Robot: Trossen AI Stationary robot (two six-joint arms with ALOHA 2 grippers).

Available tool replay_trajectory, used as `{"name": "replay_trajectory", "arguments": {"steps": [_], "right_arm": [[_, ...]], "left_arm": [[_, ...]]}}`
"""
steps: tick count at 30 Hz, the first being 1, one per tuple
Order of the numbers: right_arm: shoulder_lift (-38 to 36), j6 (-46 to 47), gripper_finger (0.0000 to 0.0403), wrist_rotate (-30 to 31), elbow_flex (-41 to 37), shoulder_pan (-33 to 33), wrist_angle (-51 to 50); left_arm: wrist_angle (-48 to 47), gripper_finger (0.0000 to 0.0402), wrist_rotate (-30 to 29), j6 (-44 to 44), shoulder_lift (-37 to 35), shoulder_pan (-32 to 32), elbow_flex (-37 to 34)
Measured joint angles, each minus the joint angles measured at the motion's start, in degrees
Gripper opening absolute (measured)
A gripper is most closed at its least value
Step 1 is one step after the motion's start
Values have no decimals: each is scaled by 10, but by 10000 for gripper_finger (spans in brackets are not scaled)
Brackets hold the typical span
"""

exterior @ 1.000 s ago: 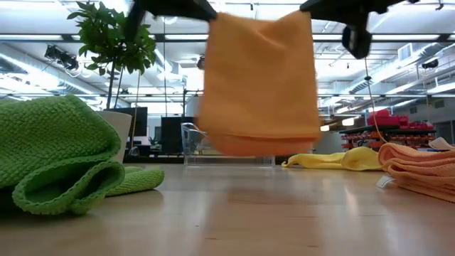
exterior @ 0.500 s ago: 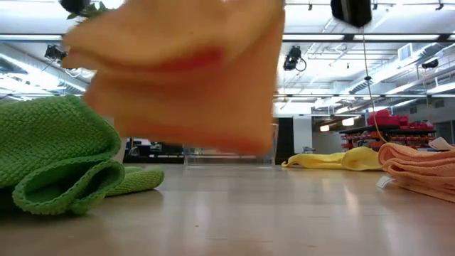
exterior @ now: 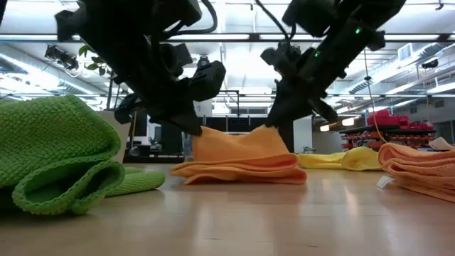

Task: Fold microfiber towels
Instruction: Fold the orange towel on the table

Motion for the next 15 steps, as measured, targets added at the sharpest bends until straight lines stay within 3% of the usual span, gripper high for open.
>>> {"name": "replay_trajectory", "arguments": {"steps": [6, 12, 15], "right_arm": [[0, -24, 37, -7, -4, -48, 2], [0, 3, 43, -76, -4, -91, 5], [0, -3, 65, -98, 6, -102, -12]], "left_arm": [[18, 15, 11, 60, -9, 29, 1], [7, 61, 138, 74, -9, 63, 1], [-28, 92, 161, 78, -23, 69, 0]]}}
